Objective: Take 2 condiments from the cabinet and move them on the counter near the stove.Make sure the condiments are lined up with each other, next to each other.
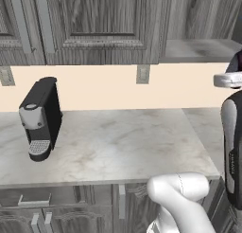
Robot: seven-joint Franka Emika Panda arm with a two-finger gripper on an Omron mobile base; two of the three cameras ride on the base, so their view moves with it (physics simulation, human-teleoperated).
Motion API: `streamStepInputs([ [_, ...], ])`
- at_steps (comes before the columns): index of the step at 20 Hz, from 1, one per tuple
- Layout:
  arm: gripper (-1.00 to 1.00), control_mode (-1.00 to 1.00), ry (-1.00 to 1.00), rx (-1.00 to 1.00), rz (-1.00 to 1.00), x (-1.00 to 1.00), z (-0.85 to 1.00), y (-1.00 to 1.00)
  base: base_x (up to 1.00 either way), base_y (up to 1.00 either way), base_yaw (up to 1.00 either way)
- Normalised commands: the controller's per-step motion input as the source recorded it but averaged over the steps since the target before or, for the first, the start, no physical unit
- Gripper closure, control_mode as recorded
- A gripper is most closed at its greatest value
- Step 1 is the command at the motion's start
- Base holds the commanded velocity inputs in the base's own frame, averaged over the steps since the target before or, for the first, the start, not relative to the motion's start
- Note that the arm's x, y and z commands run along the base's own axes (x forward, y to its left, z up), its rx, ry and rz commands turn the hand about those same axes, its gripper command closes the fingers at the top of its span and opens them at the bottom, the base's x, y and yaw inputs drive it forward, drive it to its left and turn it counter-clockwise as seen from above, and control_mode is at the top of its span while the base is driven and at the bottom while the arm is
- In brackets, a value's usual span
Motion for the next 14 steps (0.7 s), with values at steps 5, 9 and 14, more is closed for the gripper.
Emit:
streamStepInputs([
  [5, 1.0, -1.0, 0.09, -0.01, 0.34, -0.69, 0.0, 0.59, 0.0, 0.0, 0.0],
  [9, 1.0, -1.0, 0.11, -0.01, 0.05, -0.07, 0.0, 0.43, 0.0, 0.0, 0.0],
  [14, 1.0, -1.0, 0.02, 0.0, 0.0, 0.0, -0.13, 0.04, 0.0, 0.0, 0.0],
])
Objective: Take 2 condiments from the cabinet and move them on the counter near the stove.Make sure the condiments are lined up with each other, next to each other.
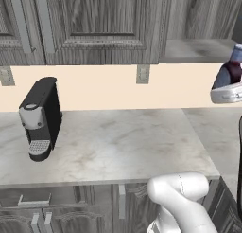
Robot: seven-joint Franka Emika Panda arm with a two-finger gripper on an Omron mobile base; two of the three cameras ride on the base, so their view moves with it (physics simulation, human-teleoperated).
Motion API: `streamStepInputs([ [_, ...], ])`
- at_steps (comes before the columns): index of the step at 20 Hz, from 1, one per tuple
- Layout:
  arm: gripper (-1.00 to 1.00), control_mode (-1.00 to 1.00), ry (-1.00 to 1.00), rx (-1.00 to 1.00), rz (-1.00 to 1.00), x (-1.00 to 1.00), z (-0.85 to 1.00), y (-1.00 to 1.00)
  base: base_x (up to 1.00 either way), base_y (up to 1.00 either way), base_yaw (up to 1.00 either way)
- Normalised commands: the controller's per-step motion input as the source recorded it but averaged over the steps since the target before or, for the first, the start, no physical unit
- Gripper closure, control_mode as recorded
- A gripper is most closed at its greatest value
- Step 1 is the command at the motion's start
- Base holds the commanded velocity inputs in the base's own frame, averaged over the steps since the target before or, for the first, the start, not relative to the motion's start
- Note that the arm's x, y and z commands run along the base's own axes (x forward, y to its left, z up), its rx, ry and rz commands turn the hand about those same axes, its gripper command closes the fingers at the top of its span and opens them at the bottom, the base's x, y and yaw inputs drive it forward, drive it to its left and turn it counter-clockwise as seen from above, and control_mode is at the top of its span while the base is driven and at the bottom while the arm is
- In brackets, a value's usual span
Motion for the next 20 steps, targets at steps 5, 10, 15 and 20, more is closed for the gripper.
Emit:
streamStepInputs([
  [5, 1.0, -1.0, -0.09, 0.0, 0.0, -0.05, -0.52, 0.0, 0.0, 0.0, 0.0],
  [10, 1.0, -1.0, -0.11, 0.0, 0.0, 0.0, -0.62, 0.01, 0.0, 0.0, 0.0],
  [15, 1.0, -1.0, -0.15, 0.01, 0.0, 0.04, -0.17, 0.0, 0.0, 0.0, 0.0],
  [20, 1.0, 1.0, -0.03, 0.0, 0.0, 0.03, -0.02, 0.0, -0.05, 0.18, 0.0],
])
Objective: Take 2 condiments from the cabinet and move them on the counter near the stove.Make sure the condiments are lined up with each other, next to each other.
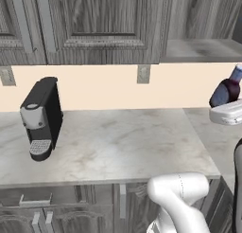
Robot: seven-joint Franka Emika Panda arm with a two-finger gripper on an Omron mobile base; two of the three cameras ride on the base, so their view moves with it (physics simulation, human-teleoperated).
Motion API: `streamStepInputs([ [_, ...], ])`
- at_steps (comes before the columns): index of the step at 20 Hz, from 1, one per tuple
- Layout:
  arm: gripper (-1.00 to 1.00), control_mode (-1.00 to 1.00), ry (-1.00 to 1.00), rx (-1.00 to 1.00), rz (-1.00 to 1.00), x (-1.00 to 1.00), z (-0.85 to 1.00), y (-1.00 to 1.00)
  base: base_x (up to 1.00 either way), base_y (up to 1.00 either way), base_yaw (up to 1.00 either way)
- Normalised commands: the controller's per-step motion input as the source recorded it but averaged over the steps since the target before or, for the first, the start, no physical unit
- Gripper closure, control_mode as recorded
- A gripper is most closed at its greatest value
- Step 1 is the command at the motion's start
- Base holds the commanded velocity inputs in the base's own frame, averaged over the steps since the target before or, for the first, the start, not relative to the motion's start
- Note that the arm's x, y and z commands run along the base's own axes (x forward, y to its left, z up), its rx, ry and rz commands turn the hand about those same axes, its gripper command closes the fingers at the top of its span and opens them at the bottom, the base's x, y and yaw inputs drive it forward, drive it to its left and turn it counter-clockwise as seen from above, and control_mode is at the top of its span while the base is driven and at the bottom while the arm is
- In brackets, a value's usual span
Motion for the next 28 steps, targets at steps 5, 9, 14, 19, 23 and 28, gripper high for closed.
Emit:
streamStepInputs([
  [5, 1.0, 1.0, 0.0, 0.0, 0.0, 0.0, 0.0, 0.0, -0.82, 0.64, 0.01],
  [9, 1.0, 1.0, 0.0, 0.0, 0.0, 0.0, 0.0, 0.0, -1.0, 0.96, 0.03],
  [14, 1.0, 1.0, 0.0, 0.0, 0.0, 0.0, 0.0, 0.0, -0.71, 1.0, 0.03],
  [19, 1.0, 1.0, 0.0, 0.0, 0.0, 0.0, 0.0, 0.0, -0.05, 1.0, 0.02],
  [23, 1.0, 1.0, 0.0, 0.0, 0.0, 0.0, 0.0, 0.0, 0.37, 1.0, 0.0],
  [28, 1.0, 1.0, 0.0, 0.0, 0.0, 0.0, 0.0, 0.0, 0.21, 1.0, 0.0],
])
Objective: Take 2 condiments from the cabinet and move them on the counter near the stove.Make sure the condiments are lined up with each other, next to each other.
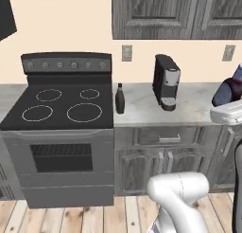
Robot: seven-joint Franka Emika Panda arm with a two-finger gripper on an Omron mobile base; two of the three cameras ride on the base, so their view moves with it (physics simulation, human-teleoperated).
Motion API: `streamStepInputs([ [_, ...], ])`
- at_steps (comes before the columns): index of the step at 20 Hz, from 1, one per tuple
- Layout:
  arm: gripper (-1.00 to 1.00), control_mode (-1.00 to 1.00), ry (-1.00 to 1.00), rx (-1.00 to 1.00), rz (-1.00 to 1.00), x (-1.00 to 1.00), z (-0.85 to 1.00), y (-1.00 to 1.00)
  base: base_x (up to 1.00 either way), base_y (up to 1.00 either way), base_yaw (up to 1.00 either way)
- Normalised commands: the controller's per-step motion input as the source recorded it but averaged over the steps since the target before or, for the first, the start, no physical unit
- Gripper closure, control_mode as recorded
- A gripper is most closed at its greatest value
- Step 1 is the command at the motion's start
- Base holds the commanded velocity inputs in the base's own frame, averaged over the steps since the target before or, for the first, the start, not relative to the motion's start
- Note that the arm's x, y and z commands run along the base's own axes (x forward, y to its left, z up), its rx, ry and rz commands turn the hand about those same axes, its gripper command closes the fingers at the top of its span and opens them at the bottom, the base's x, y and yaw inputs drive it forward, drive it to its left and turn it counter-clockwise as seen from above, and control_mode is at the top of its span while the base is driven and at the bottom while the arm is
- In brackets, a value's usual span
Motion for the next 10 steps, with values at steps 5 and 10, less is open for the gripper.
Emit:
streamStepInputs([
  [5, 1.0, 1.0, 0.0, 0.0, 0.0, 0.0, 0.0, 0.0, 0.26, 0.86, 0.0],
  [10, 1.0, 1.0, 0.0, 0.0, 0.0, 0.0, 0.0, 0.0, 0.38, 0.83, -0.01],
])
